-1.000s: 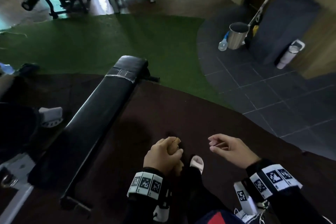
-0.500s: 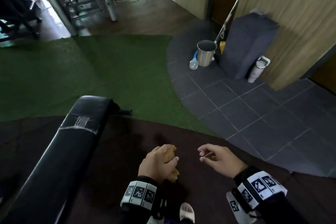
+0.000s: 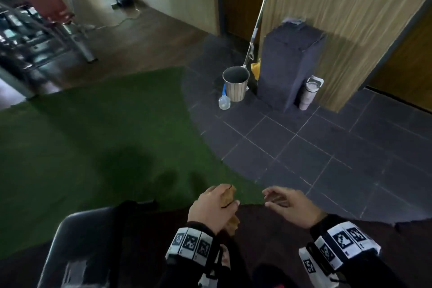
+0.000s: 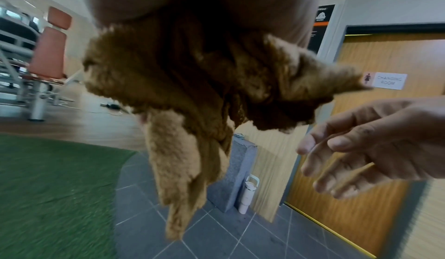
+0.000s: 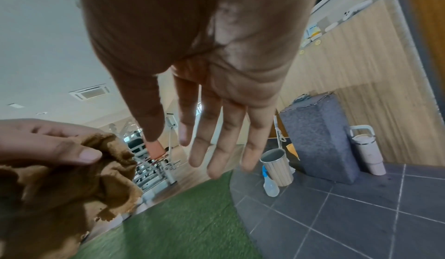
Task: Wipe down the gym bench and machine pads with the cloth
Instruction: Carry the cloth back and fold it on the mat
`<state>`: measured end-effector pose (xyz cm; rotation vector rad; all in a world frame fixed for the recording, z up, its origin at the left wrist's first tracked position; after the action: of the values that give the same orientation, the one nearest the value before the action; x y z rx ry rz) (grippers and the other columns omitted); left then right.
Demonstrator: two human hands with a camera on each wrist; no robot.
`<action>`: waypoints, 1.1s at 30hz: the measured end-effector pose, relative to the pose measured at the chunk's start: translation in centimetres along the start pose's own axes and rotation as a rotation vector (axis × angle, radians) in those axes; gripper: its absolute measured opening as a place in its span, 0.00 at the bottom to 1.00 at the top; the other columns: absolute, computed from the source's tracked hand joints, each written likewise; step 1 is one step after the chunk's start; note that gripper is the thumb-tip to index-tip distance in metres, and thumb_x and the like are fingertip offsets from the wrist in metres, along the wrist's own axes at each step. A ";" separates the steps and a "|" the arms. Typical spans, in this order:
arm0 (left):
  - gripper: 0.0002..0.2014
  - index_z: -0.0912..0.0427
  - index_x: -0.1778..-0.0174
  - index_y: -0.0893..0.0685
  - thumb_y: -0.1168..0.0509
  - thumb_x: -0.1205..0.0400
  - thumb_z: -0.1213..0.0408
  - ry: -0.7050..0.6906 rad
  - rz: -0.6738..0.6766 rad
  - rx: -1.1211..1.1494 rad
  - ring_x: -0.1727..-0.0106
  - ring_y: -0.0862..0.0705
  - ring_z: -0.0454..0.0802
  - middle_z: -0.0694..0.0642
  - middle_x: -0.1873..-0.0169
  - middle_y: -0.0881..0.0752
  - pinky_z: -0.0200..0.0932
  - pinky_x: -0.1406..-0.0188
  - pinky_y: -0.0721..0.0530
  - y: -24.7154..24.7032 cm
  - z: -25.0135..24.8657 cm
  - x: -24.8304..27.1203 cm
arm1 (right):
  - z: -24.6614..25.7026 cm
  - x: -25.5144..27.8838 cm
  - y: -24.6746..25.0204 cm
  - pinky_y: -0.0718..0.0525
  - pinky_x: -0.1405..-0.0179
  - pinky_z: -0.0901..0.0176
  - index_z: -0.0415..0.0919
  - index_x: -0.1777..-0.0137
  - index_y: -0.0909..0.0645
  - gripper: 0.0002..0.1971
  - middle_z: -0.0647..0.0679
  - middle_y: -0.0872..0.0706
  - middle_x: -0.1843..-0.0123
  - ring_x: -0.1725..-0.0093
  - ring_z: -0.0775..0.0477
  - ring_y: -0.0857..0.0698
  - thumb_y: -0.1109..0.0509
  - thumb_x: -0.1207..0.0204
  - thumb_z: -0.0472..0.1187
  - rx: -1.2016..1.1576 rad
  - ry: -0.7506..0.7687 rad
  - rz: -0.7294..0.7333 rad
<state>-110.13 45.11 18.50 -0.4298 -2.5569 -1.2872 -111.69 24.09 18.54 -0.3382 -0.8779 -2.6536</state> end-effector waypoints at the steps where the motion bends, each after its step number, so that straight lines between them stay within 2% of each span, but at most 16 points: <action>1: 0.22 0.35 0.37 0.25 0.37 0.27 0.38 -0.022 0.007 -0.009 0.43 0.18 0.47 0.38 0.43 0.20 0.46 0.46 0.18 0.8 -0.3 -1.8 | 0.3 -1.2 0.6 0.18 0.44 0.67 0.49 0.44 0.19 0.10 0.57 0.13 0.52 0.51 0.66 0.15 0.28 0.24 0.40 -0.006 -0.008 -0.020; 4: 0.21 0.36 0.37 0.24 0.37 0.26 0.40 -0.070 0.049 -0.048 0.44 0.18 0.48 0.40 0.43 0.19 0.45 0.47 0.18 2.2 -1.3 -6.6 | 0.6 -4.4 2.7 0.19 0.44 0.70 0.46 0.43 0.18 0.10 0.56 0.13 0.51 0.50 0.64 0.15 0.28 0.24 0.40 -0.005 -0.056 -0.081; 8: 0.21 0.35 0.37 0.24 0.36 0.26 0.40 -0.122 0.106 -0.054 0.44 0.17 0.48 0.40 0.43 0.19 0.47 0.46 0.18 3.2 -3.4 -12.9 | 0.3 -8.6 5.9 0.23 0.49 0.79 0.46 0.43 0.19 0.10 0.57 0.14 0.51 0.50 0.62 0.16 0.29 0.23 0.40 -0.001 -0.099 -0.124; 11: 0.20 0.34 0.38 0.24 0.36 0.26 0.40 -0.144 0.135 -0.064 0.45 0.17 0.48 0.39 0.44 0.18 0.48 0.46 0.17 3.4 -5.3 -18.1 | -0.8 -12.4 9.0 0.21 0.46 0.74 0.44 0.43 0.18 0.10 0.54 0.13 0.50 0.48 0.58 0.15 0.29 0.23 0.39 -0.019 -0.134 -0.168; 17: 0.21 0.36 0.36 0.24 0.37 0.24 0.40 -0.182 0.178 -0.074 0.44 0.17 0.47 0.42 0.43 0.18 0.48 0.43 0.17 3.2 -11.2 -29.5 | -3.6 -20.9 17.1 0.28 0.54 0.85 0.45 0.39 0.20 0.12 0.55 0.15 0.46 0.49 0.63 0.18 0.32 0.21 0.44 0.057 -0.148 -0.155; 24: 0.21 0.36 0.35 0.24 0.37 0.24 0.40 -0.206 0.173 -0.098 0.40 0.18 0.50 0.43 0.39 0.19 0.49 0.40 0.19 3.9 -18.7 -40.5 | -5.6 -28.4 27.6 0.27 0.52 0.83 0.44 0.38 0.20 0.13 0.53 0.15 0.45 0.47 0.59 0.17 0.31 0.22 0.43 0.047 -0.164 -0.213; 29: 0.19 0.37 0.38 0.23 0.37 0.24 0.40 -0.231 0.186 -0.089 0.42 0.17 0.49 0.42 0.41 0.17 0.47 0.44 0.19 4.2 -22.5 -47.4 | -7.0 -32.5 32.0 0.30 0.55 0.86 0.45 0.38 0.20 0.13 0.55 0.15 0.47 0.49 0.62 0.18 0.32 0.21 0.42 0.046 -0.193 -0.234; 33: 0.18 0.36 0.40 0.22 0.36 0.25 0.40 -0.269 0.198 -0.074 0.42 0.17 0.48 0.41 0.44 0.17 0.46 0.44 0.19 4.9 -24.7 -53.8 | -7.9 -37.1 35.2 0.29 0.52 0.83 0.45 0.37 0.20 0.13 0.54 0.15 0.44 0.45 0.58 0.17 0.32 0.21 0.43 0.024 -0.227 -0.251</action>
<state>-56.35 19.84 17.76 -0.9029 -2.5992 -1.3319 -65.34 1.14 19.26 -0.5670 -1.0845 -2.8703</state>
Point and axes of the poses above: each hand's wrist, its own x-axis away from the middle knuckle, its own y-axis out of the back of the hand, z = x × y, the point moved 6 cm from there along -x, towards the middle knuckle
